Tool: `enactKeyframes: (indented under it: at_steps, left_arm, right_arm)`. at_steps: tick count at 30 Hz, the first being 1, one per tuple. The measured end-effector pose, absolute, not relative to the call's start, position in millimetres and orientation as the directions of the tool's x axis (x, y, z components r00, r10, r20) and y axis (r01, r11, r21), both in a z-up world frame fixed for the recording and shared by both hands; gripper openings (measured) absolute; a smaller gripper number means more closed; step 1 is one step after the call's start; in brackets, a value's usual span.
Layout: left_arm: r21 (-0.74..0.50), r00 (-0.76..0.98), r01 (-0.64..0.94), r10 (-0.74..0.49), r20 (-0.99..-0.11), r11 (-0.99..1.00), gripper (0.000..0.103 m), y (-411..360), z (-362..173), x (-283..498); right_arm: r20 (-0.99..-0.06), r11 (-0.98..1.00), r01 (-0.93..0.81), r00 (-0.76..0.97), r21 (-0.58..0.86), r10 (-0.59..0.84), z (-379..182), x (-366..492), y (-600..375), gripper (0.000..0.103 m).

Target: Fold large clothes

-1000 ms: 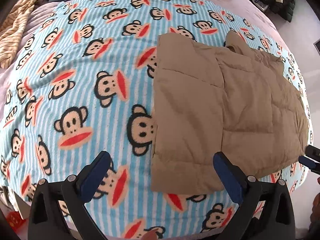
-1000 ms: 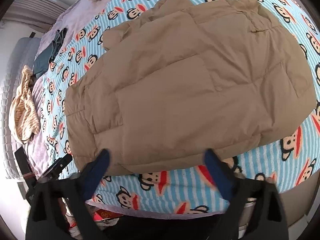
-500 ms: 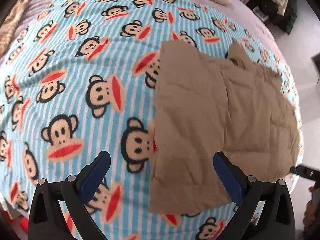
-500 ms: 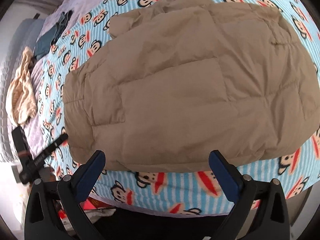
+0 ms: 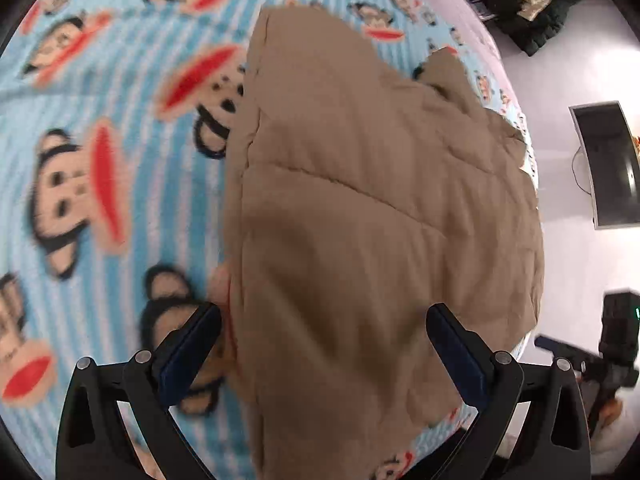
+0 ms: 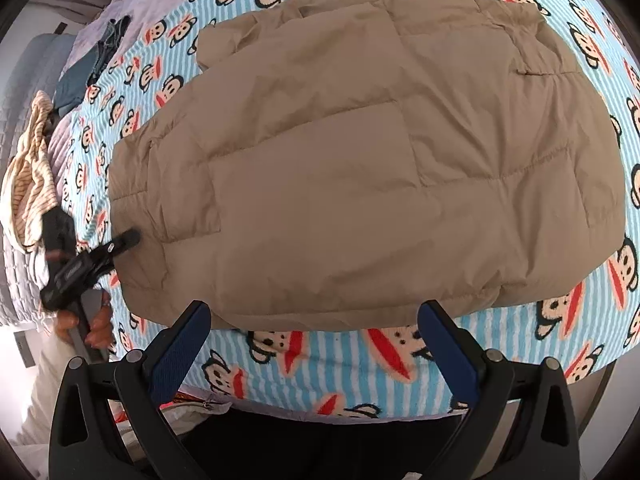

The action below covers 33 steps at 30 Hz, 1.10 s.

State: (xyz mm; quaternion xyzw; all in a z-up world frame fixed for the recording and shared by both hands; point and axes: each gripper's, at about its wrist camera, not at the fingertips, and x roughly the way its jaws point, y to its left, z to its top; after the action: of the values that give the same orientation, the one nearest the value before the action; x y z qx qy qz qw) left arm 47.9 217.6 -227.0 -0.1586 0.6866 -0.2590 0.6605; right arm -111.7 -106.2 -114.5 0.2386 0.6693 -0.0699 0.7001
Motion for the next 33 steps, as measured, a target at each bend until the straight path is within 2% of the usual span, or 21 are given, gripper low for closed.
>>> enactKeyframes:
  at_steps: [3, 7, 8, 9, 10, 11, 12, 14, 15, 16, 17, 18, 19, 25, 31, 33]
  left_arm:
    - [-0.586, -0.092, 0.091, -0.579, -0.810, 0.805, 0.103, 208.2, -242.4, 61.5]
    - [-0.613, -0.110, 0.122, -0.603, -0.790, 0.781, 0.103, 192.8, -247.0, 65.0]
    - [-0.622, -0.115, 0.131, -0.612, -0.783, 0.772, 0.093, 189.9, -247.0, 63.5]
    - [-0.635, -0.121, 0.137, -0.624, -0.772, 0.760, 0.071, 188.0, -245.3, 62.5]
    - [-0.659, -0.129, 0.133, -0.646, -0.752, 0.740, 0.060, 186.8, -243.7, 62.0]
    - [-0.688, -0.134, 0.118, -0.675, -0.726, 0.716, 0.042, 186.8, -241.0, 61.1]
    - [-0.708, -0.124, 0.105, -0.697, -0.706, 0.699, 0.032, 186.1, -234.9, 60.2]
    - [-0.705, -0.101, 0.124, -0.698, -0.709, 0.698, 0.027, 182.4, -221.8, 57.8]
    - [-0.701, -0.090, 0.137, -0.696, -0.712, 0.700, 0.026, 178.8, -212.0, 55.9]
    - [-0.701, -0.083, 0.144, -0.697, -0.712, 0.699, 0.026, 177.2, -205.1, 54.6]
    - [-0.701, -0.075, 0.150, -0.699, -0.711, 0.697, 0.026, 174.8, -196.9, 53.1]
    - [-0.704, -0.067, 0.155, -0.703, -0.708, 0.693, 0.026, 173.2, -187.8, 51.1]
    - [-0.708, -0.058, 0.161, -0.710, -0.702, 0.687, 0.026, 170.4, -177.0, 49.6]
    - [-0.697, -0.025, 0.224, -0.711, -0.703, 0.682, 0.026, 132.4, -111.5, 38.2]
    - [-0.678, -0.029, 0.302, -0.704, -0.709, 0.670, 0.026, 60.7, -58.2, 18.7]
    - [-0.667, -0.031, 0.335, -0.700, -0.713, 0.665, 0.026, 28.3, -42.4, 12.3]
  right_arm:
    - [-0.973, 0.882, 0.412, 0.088, 0.229, 0.212, -113.4, -112.4, -104.4, 0.103]
    - [-0.976, 0.884, 0.415, 0.089, 0.216, 0.197, -112.8, -113.6, -106.1, 0.103]
    - [-0.977, 0.883, 0.420, 0.089, 0.212, 0.192, -112.9, -113.6, -106.6, 0.103]
    - [-0.978, 0.882, 0.424, 0.092, 0.208, 0.186, -112.9, -112.6, -107.9, 0.103]
    - [-0.979, 0.881, 0.428, 0.097, 0.203, 0.179, -112.4, -111.3, -108.8, 0.103]
    - [-0.980, 0.880, 0.432, 0.107, 0.200, 0.170, -111.3, -109.2, -111.1, 0.103]
    - [-0.980, 0.878, 0.436, 0.117, 0.196, 0.161, -110.1, -107.1, -113.8, 0.103]
    - [-0.979, 0.874, 0.447, 0.148, 0.191, 0.139, -106.8, -102.5, -119.7, 0.103]
    - [-0.975, 0.870, 0.451, 0.178, 0.199, 0.130, -104.3, -99.7, -123.6, 0.102]
    - [-0.970, 0.867, 0.453, 0.211, 0.210, 0.125, -102.3, -96.9, -126.9, 0.092]
    - [-0.966, 0.866, 0.451, 0.229, 0.216, 0.122, -101.9, -93.9, -130.0, 0.065]
    - [-0.965, 0.867, 0.449, 0.233, 0.214, 0.118, -104.2, -89.5, -132.6, 0.048]
    - [-0.966, 0.867, 0.451, 0.230, 0.211, 0.116, -110.3, -83.4, -136.4, 0.022]
    - [-0.934, 0.854, 0.425, 0.314, 0.300, 0.171, -146.6, -50.7, -149.5, 0.018]
    - [-0.890, 0.797, 0.432, 0.366, 0.422, 0.272, -182.7, -16.1, -170.2, 0.018]
    - [-0.877, 0.779, 0.431, 0.368, 0.455, 0.309, -195.1, -7.4, -176.8, 0.015]
